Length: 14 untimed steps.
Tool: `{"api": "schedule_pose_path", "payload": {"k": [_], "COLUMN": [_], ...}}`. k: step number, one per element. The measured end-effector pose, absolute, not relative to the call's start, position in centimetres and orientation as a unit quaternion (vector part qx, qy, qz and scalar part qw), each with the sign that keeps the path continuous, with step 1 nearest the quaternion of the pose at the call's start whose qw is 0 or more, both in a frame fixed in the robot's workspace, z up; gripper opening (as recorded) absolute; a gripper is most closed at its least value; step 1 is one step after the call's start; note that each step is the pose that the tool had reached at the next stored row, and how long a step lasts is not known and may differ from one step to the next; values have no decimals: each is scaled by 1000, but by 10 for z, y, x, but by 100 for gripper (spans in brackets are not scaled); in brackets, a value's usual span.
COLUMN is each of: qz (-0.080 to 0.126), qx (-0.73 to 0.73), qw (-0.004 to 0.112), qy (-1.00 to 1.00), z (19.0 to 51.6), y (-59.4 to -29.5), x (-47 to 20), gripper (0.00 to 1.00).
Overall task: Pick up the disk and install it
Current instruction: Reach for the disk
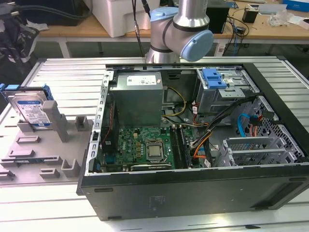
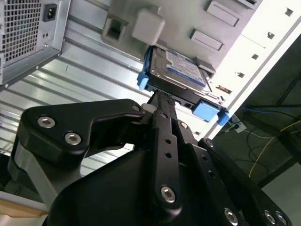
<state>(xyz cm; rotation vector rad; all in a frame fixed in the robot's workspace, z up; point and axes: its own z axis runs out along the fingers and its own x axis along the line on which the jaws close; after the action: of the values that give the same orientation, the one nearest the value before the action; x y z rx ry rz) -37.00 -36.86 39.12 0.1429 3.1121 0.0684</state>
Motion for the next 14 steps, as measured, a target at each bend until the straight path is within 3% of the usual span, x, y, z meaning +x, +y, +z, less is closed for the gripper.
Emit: {"api": "schedule_pose_path", "payload": {"k": [14], "qz": [22], "qx": [47], "qw": [13], "qy": [999], "z": [391], "y": [-363], "x": [-395], "gripper": [11]}}
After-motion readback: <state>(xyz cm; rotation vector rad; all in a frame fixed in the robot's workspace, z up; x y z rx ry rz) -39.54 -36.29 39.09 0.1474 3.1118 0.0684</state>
